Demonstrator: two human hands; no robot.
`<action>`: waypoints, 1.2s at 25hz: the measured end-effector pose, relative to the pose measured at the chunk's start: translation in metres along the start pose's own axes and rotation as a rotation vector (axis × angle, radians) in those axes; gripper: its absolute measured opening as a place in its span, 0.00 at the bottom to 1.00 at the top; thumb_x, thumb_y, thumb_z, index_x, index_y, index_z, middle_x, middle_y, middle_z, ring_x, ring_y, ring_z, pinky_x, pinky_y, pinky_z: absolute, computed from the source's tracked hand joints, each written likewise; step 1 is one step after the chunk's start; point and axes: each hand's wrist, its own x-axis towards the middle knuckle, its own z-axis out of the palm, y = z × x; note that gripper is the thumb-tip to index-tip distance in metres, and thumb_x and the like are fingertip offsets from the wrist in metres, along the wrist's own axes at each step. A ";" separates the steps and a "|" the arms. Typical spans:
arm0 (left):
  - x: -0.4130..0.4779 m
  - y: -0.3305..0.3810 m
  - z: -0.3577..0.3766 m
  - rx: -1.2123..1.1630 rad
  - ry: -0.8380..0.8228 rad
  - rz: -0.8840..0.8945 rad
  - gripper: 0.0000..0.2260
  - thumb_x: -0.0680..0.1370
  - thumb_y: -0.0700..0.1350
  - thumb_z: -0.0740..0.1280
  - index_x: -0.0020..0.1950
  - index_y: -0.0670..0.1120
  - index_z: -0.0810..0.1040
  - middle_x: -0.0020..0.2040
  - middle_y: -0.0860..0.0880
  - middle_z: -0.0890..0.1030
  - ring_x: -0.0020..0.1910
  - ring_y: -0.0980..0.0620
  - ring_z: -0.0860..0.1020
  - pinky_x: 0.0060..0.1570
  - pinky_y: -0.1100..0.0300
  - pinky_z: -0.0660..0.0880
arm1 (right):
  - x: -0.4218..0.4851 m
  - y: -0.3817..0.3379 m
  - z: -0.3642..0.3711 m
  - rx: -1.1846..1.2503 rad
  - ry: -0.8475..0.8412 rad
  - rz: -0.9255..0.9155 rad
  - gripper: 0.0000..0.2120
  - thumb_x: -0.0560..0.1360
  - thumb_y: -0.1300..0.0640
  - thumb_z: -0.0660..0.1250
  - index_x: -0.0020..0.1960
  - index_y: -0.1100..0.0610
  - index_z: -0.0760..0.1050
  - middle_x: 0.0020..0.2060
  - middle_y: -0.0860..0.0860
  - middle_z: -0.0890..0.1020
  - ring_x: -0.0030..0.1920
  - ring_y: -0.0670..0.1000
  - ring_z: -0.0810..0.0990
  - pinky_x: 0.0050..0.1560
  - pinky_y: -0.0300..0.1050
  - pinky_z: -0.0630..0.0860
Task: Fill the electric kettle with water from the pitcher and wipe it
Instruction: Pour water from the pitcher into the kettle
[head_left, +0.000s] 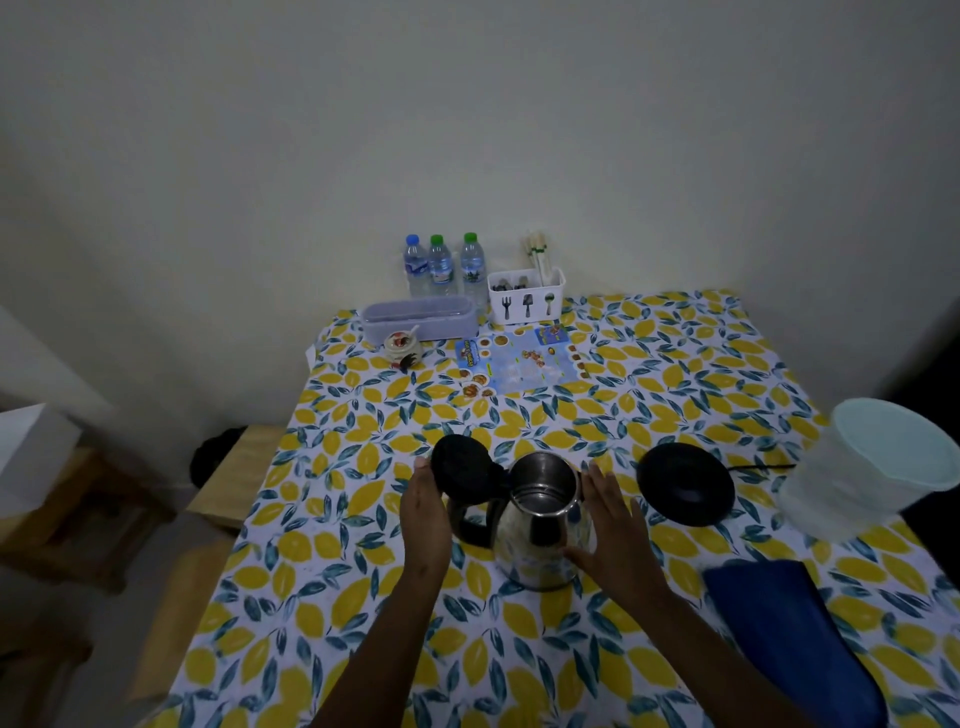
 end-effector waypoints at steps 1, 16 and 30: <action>0.000 -0.002 -0.002 0.057 0.026 0.057 0.20 0.83 0.51 0.52 0.72 0.44 0.69 0.71 0.46 0.71 0.70 0.48 0.69 0.65 0.57 0.70 | -0.002 -0.001 -0.001 -0.008 0.012 -0.004 0.49 0.69 0.41 0.71 0.77 0.53 0.45 0.77 0.49 0.43 0.76 0.51 0.40 0.73 0.61 0.51; -0.025 -0.010 0.106 0.817 -0.559 0.766 0.25 0.81 0.58 0.53 0.76 0.49 0.59 0.76 0.55 0.57 0.76 0.58 0.50 0.76 0.52 0.54 | -0.083 0.062 -0.048 0.120 0.256 0.294 0.37 0.74 0.39 0.61 0.77 0.50 0.49 0.76 0.43 0.49 0.76 0.43 0.43 0.75 0.50 0.46; -0.078 -0.033 0.417 0.910 -1.011 1.015 0.26 0.81 0.55 0.52 0.75 0.42 0.62 0.76 0.44 0.63 0.77 0.44 0.57 0.75 0.45 0.58 | -0.106 0.300 -0.151 0.283 0.618 0.731 0.24 0.78 0.56 0.64 0.72 0.61 0.65 0.71 0.58 0.69 0.72 0.57 0.65 0.71 0.52 0.62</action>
